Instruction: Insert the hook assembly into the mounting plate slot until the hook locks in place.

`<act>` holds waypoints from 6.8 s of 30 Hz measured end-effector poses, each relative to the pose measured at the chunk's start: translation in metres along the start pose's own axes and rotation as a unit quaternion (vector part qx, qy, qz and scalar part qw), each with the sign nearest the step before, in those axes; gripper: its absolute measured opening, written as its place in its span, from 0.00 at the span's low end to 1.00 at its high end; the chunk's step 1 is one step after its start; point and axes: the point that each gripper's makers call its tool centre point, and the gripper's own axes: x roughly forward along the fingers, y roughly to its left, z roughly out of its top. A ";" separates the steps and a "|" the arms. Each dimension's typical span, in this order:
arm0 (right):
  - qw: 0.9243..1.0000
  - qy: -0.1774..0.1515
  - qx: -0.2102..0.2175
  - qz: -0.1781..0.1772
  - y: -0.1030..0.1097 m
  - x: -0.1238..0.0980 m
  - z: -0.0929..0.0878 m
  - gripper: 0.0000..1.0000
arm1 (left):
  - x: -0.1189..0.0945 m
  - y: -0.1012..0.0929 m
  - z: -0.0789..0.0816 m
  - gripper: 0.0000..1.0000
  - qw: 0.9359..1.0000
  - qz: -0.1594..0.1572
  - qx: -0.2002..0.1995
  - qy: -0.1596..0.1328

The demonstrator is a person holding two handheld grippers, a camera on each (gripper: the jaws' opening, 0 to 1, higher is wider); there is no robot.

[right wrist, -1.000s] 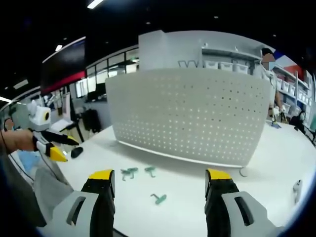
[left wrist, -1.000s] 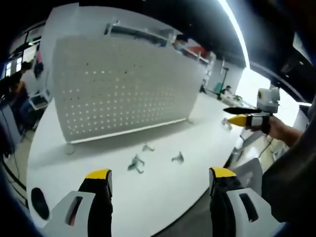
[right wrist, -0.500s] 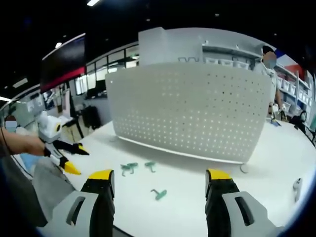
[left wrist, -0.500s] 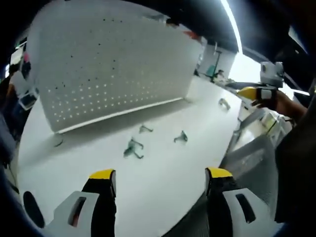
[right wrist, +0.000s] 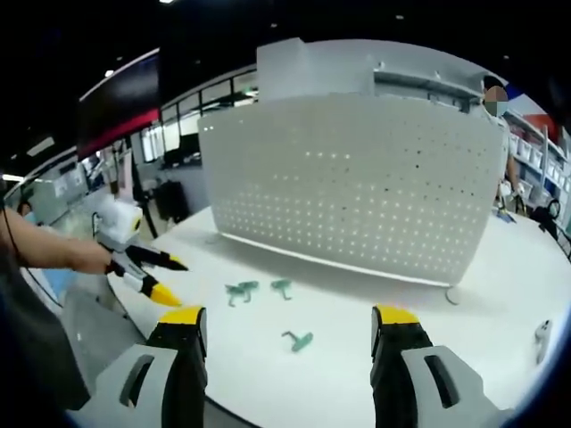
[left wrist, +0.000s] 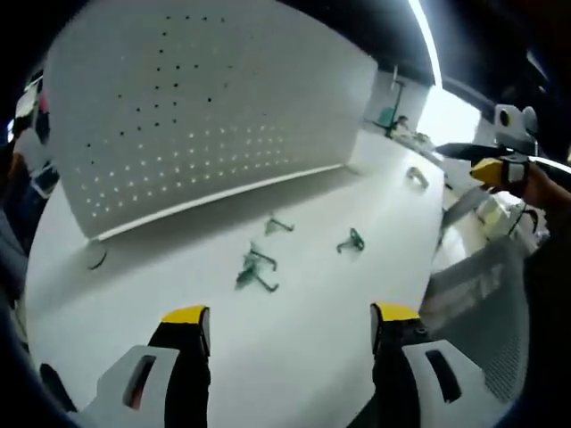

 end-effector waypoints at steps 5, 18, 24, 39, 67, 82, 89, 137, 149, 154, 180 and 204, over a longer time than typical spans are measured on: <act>1.000 0.006 -0.001 -0.001 -0.002 0.001 -0.003 0.75 | 0.016 -0.002 0.001 0.73 1.000 -0.011 0.014 0.011; 1.000 0.027 0.007 0.003 0.000 0.007 -0.018 0.75 | 0.054 0.003 0.004 0.66 0.999 -0.024 -0.004 0.022; 0.999 0.042 0.015 -0.001 -0.005 0.005 -0.030 0.75 | 0.064 0.002 -0.001 0.65 0.999 -0.029 0.005 0.034; 0.998 0.058 0.037 -0.008 -0.014 0.006 -0.046 0.75 | 0.088 0.014 0.001 0.61 0.999 -0.018 0.013 0.045; 0.996 0.063 0.059 -0.008 -0.021 0.008 -0.050 0.75 | 0.099 0.042 -0.002 0.18 0.996 -0.002 0.046 0.074; 0.996 0.061 0.061 -0.005 -0.021 0.009 -0.050 0.74 | 0.103 0.039 -0.001 0.16 0.995 -0.006 0.064 0.080; 0.996 0.061 0.061 -0.001 -0.018 0.011 -0.050 0.74 | 0.102 0.040 0.002 0.14 0.994 0.001 0.078 0.075; 0.996 0.063 0.058 0.015 -0.005 0.017 -0.053 0.73 | 0.084 0.015 0.001 0.03 0.992 -0.016 0.083 0.097; 0.998 0.046 0.042 0.023 0.000 0.018 -0.036 0.72 | 0.058 -0.004 0.038 0.02 0.995 0.006 0.076 0.063; 0.998 0.042 0.032 0.026 0.001 0.017 -0.031 0.72 | 0.042 -0.003 0.050 0.02 0.996 0.033 0.064 0.056; 0.997 0.006 0.025 0.070 0.032 0.025 -0.003 0.71 | -0.029 -0.086 0.134 0.03 0.996 -0.014 0.020 -0.081; 0.978 -0.043 0.113 0.169 0.079 0.024 0.033 0.44 | -0.028 -0.117 0.123 0.03 0.992 -0.040 -0.040 -0.117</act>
